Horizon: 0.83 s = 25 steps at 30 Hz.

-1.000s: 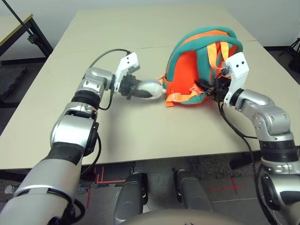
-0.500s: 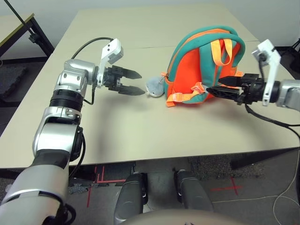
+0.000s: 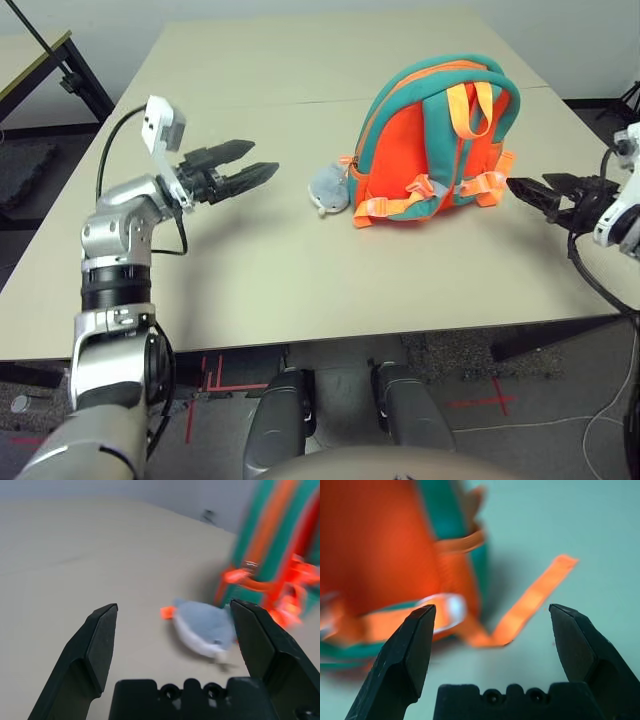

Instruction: Put the pencil case into the backpack and zip it.

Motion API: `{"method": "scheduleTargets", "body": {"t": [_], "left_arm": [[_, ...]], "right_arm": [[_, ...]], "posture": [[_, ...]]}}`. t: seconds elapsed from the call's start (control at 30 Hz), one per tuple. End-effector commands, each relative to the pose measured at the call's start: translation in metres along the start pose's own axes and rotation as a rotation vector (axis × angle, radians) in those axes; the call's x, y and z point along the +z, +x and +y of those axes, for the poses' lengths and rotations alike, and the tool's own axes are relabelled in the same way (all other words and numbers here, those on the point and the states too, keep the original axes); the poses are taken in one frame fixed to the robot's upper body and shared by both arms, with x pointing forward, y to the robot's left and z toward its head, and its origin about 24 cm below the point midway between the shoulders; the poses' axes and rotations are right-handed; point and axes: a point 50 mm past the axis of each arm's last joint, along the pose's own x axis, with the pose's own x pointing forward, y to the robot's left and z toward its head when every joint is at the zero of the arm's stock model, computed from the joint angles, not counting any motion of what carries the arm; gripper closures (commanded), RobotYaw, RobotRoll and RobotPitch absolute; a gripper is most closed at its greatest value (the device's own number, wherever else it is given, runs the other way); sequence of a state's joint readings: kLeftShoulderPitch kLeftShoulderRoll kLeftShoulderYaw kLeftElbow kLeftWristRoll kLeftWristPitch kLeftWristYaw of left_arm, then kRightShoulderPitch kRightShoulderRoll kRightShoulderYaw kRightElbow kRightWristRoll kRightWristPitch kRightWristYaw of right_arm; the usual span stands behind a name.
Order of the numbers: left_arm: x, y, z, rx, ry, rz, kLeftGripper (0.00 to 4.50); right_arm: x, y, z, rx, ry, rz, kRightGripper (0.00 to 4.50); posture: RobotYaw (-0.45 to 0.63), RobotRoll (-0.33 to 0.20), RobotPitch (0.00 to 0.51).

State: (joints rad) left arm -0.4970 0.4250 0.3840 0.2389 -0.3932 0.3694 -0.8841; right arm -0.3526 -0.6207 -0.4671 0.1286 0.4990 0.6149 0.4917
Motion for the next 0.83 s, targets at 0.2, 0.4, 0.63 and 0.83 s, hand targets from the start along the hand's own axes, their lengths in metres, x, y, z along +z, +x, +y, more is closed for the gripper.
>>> {"method": "scheduleTargets", "body": {"t": [0.2, 0.4, 0.63, 0.83], "left_arm": [[-0.020, -0.040, 0.015, 0.388, 0.066, -0.118, 0.00], [-0.020, -0.061, 0.028, 0.537, 0.115, -0.136, 0.00], [-0.017, -0.073, 0.032, 0.584, 0.147, -0.134, 0.00], [-0.017, -0.072, 0.033, 0.578, 0.154, -0.120, 0.00]], "right_arm": [[-0.026, 0.010, -0.019, -0.192, 0.018, -0.145, 0.01], [-0.033, 0.019, -0.021, -0.217, 0.015, -0.172, 0.01], [-0.033, 0.029, -0.022, -0.214, 0.013, -0.177, 0.01], [-0.031, 0.032, -0.023, -0.226, 0.006, -0.195, 0.01]], "posture": [[-0.09, 0.000, 0.178], [-0.06, 0.000, 0.201], [-0.02, 0.000, 0.206], [-0.04, 0.000, 0.194]]}}
